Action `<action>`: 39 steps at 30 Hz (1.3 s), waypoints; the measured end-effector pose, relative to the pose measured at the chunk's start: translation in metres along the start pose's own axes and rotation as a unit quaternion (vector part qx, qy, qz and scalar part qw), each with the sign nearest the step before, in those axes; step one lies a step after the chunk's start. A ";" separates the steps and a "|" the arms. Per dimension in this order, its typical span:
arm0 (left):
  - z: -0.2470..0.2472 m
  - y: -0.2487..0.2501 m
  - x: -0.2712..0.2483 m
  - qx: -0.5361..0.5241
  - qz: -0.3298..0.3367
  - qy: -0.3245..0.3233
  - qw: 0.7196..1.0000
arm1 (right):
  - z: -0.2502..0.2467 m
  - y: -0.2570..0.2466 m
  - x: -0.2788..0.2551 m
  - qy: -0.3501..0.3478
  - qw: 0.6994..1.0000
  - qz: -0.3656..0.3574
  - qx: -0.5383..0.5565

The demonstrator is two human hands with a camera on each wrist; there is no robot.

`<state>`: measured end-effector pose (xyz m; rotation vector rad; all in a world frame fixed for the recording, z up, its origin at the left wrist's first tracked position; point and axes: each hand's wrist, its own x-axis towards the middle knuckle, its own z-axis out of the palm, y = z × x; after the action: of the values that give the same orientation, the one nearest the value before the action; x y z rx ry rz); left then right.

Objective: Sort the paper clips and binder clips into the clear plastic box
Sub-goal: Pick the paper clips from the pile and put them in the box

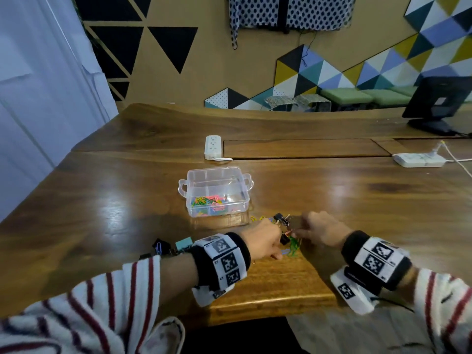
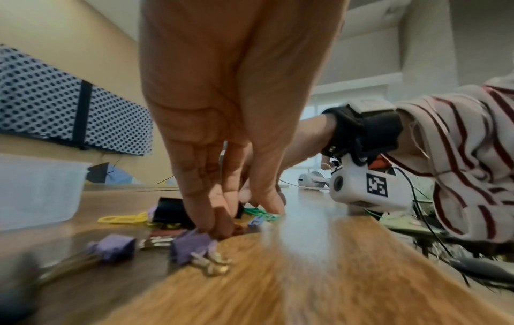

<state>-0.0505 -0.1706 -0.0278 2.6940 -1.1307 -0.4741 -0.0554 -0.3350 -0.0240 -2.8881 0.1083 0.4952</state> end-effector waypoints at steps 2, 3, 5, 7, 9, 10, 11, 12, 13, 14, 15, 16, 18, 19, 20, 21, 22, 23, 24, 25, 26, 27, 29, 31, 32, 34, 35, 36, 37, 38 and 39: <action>0.002 0.010 0.003 0.051 -0.024 -0.003 0.998 | 0.005 -0.006 0.002 0.014 0.999 0.010 -0.028; 0.004 0.013 0.005 0.061 -0.029 0.004 0.998 | 0.006 -0.010 0.003 0.018 0.999 0.011 -0.031; 0.007 0.019 0.007 0.063 -0.039 0.020 0.997 | 0.005 -0.016 0.005 0.021 0.999 0.008 -0.025; 0.008 0.021 0.008 0.056 -0.056 0.029 0.996 | 0.005 -0.018 0.007 0.023 1.000 0.003 -0.019; 0.008 0.022 0.008 0.057 -0.062 0.029 0.996 | 0.007 -0.019 0.008 0.025 1.000 -0.005 -0.010; 0.007 0.022 0.009 0.055 -0.059 0.028 0.996 | 0.008 -0.019 0.008 0.030 0.999 -0.011 -0.001; 0.007 0.021 0.010 0.051 -0.054 0.022 0.997 | 0.009 -0.019 0.007 0.033 0.999 -0.013 0.012; 0.006 0.020 0.011 0.046 -0.050 0.013 0.998 | 0.009 -0.019 0.007 0.036 0.999 -0.016 0.028; 0.006 0.019 0.011 0.042 -0.048 0.004 0.998 | 0.008 -0.018 0.006 0.037 0.998 -0.022 0.042; 0.006 0.017 0.012 0.041 -0.046 -0.005 0.998 | 0.006 -0.016 0.004 0.041 0.997 -0.034 0.046; 0.006 0.016 0.012 0.043 -0.044 -0.012 0.998 | 0.004 -0.013 0.002 0.048 0.996 -0.053 0.046; 0.006 0.016 0.012 0.049 -0.040 -0.015 0.998 | 0.002 -0.010 -0.002 0.055 0.994 -0.081 0.051; 0.006 0.016 0.009 0.069 -0.035 -0.012 0.997 | -0.001 0.000 -0.009 0.057 0.984 -0.162 0.046; 0.008 0.015 0.008 0.079 -0.030 -0.004 0.996 | -0.002 0.004 -0.013 0.039 0.979 -0.199 0.013; 0.009 0.015 0.008 0.087 -0.025 0.003 0.996 | -0.001 0.008 -0.017 0.014 0.973 -0.229 -0.031; 0.009 0.014 0.008 0.090 -0.021 0.006 0.996 | 0.000 0.012 -0.019 -0.009 0.966 -0.247 -0.073; 0.008 0.014 0.008 0.086 -0.015 0.010 0.996 | 0.001 0.014 -0.021 -0.024 0.960 -0.260 -0.104; 0.006 0.014 0.008 0.077 -0.010 0.014 0.997 | 0.002 0.016 -0.022 -0.031 0.956 -0.265 -0.120; 0.005 0.014 0.009 0.062 -0.009 0.014 0.998 | 0.002 0.016 -0.023 -0.033 0.956 -0.267 -0.121; 0.003 0.015 0.010 0.043 -0.010 0.015 0.999 | 0.002 0.017 -0.022 -0.035 0.957 -0.264 -0.113; 0.002 0.016 0.011 0.025 -0.010 0.017 0.999 | 0.001 0.017 -0.020 -0.035 0.959 -0.262 -0.098; 0.002 0.017 0.012 0.008 -0.011 0.019 1.000 | 0.000 0.018 -0.017 -0.038 0.963 -0.253 -0.081; 0.003 0.021 0.015 -0.021 -0.007 0.017 1.000 | 0.001 0.020 -0.013 -0.037 0.970 -0.236 -0.045; 0.004 0.025 0.018 -0.034 -0.001 0.010 0.999 | 0.004 0.024 -0.010 -0.031 0.973 -0.228 -0.004; 0.004 0.026 0.019 -0.037 -0.004 0.002 0.999 | 0.005 0.025 -0.008 -0.031 0.974 -0.225 0.020; 0.004 0.028 0.023 -0.035 -0.008 -0.015 0.999 | 0.006 0.026 -0.008 -0.036 0.976 -0.208 0.056; 0.004 0.027 0.025 -0.031 -0.010 -0.024 0.999 | 0.006 0.027 -0.009 -0.041 0.977 -0.199 0.064; 0.005 0.025 0.027 -0.028 -0.013 -0.032 0.999 | 0.006 0.027 -0.009 -0.044 0.978 -0.195 0.067; 0.006 0.023 0.030 -0.032 -0.017 -0.037 0.999 | 0.006 0.027 -0.009 -0.045 0.978 -0.191 0.066; 0.007 0.021 0.031 -0.043 -0.022 -0.037 0.998 | 0.006 0.027 -0.009 -0.045 0.978 -0.192 0.062; 0.008 0.018 0.032 -0.058 -0.027 -0.033 0.997 | 0.006 0.027 -0.009 -0.044 0.979 -0.190 0.054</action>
<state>-0.0444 -0.2060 -0.0374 2.6326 -1.0143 -0.6209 -0.0688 -0.3600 -0.0320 -2.6811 -0.4107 0.5222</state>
